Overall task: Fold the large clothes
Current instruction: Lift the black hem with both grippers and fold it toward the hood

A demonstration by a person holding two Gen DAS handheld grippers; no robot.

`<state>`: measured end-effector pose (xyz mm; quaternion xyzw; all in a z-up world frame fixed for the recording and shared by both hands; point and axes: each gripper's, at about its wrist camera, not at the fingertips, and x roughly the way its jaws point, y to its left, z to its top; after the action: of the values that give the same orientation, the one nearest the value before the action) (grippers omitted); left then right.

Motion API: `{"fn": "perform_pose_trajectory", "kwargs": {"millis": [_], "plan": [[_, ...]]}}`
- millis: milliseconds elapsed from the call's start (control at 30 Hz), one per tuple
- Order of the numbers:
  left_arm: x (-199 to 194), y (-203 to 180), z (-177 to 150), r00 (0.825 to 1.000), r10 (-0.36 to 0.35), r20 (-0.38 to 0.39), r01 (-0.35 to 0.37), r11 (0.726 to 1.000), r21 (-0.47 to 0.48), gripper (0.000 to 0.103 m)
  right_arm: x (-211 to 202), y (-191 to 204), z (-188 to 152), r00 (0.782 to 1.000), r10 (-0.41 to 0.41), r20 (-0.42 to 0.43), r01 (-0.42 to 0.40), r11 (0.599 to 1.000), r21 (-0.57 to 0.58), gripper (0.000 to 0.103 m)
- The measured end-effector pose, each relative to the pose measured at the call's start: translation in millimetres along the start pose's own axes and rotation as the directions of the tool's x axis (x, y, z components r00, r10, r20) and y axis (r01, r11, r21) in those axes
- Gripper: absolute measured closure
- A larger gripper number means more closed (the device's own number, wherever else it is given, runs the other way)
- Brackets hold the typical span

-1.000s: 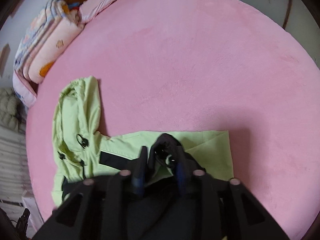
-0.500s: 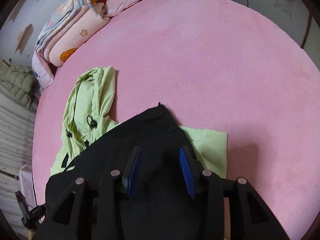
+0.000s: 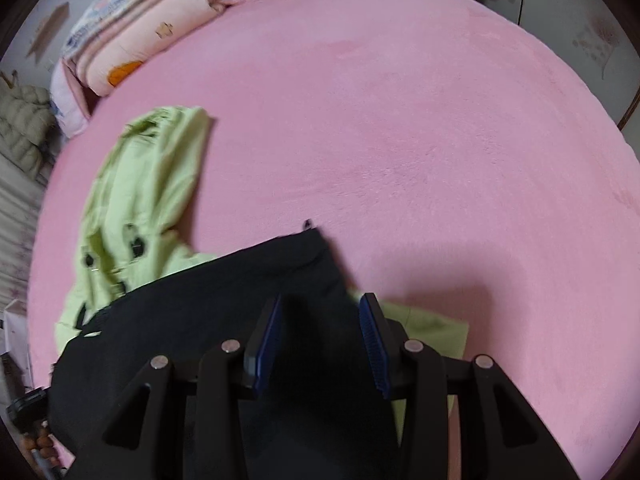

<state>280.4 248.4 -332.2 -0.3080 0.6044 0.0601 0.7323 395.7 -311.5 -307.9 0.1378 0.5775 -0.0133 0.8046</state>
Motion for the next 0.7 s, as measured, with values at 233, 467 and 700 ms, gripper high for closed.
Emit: {"fn": "perform_pose_trajectory", "kwargs": {"millis": [233,467,700], "plan": [[-62.6,-57.5,-2.5,0.975,0.097,0.201,-0.144,0.962,0.231,0.095,26.5,-12.7,1.0,0.997,0.071,-0.026,-0.069,0.996,0.059,0.071],[-73.0,-119.3,23.5,0.920,0.131,0.370,-0.283,0.874,0.395,0.096,-30.2,-7.1,-13.9,0.989,0.015,0.149,-0.020,0.999,0.029,0.097],[0.8,-116.2,59.6,0.907,0.253,0.336,-0.369,0.862,0.346,0.095,-35.9,-16.4,-17.0,0.978,-0.085,0.193,0.075,0.995,0.060,0.097]]}}
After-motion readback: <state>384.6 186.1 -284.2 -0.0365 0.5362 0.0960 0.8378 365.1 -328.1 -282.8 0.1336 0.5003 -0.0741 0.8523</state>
